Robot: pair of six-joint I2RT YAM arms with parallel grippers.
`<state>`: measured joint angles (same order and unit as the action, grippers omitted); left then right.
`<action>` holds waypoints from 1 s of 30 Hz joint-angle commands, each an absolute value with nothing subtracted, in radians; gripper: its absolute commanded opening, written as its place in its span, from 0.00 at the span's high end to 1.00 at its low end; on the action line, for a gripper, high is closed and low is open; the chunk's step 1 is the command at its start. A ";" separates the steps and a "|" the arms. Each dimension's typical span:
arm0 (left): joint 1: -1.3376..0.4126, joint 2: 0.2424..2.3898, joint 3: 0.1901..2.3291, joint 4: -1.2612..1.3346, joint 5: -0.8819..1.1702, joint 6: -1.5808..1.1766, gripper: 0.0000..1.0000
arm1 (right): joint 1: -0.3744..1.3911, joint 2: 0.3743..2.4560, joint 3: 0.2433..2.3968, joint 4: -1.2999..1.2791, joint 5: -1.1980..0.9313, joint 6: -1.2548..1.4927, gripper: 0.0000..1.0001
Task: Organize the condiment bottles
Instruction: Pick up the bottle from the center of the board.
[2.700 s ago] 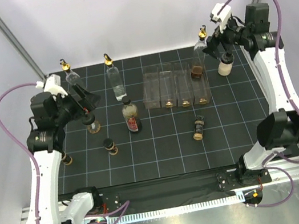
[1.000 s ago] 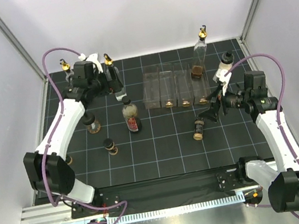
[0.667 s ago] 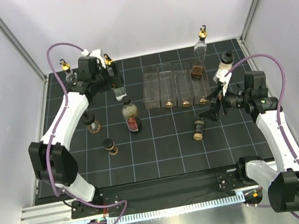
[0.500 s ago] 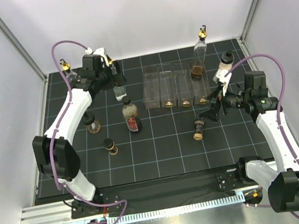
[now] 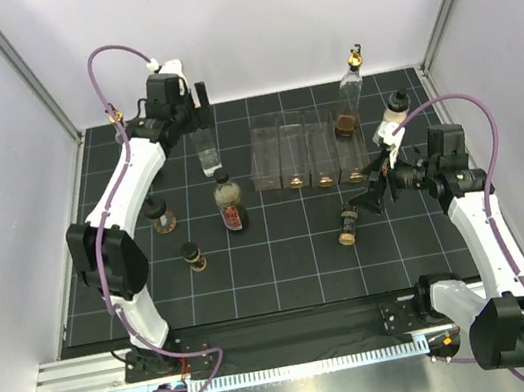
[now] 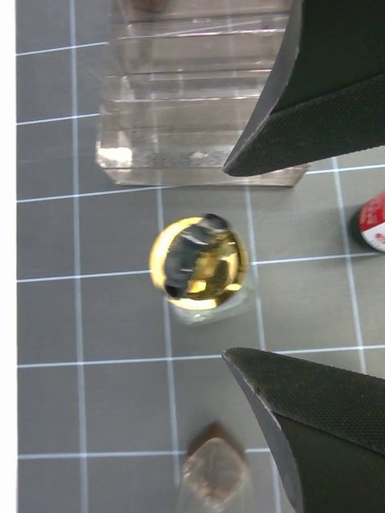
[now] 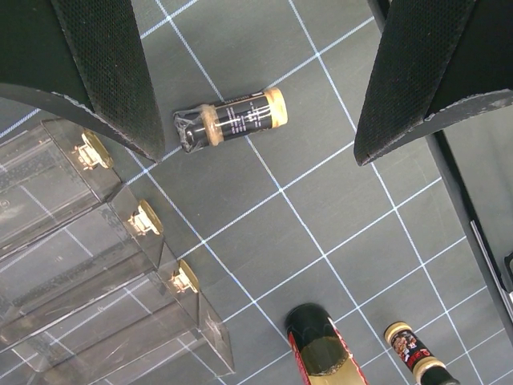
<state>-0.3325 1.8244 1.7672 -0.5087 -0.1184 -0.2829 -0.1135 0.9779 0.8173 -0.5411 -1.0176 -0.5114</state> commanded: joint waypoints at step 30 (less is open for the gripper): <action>-0.334 1.853 1.872 -0.391 -0.123 -0.153 1.00 | -0.118 0.988 0.844 -0.561 -1.026 -0.560 0.00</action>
<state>-0.3325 1.9491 1.8870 -0.4763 -0.1444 -0.1913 -0.1135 0.9886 0.8173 -0.5629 -1.0168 -0.5430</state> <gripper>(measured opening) 0.390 0.996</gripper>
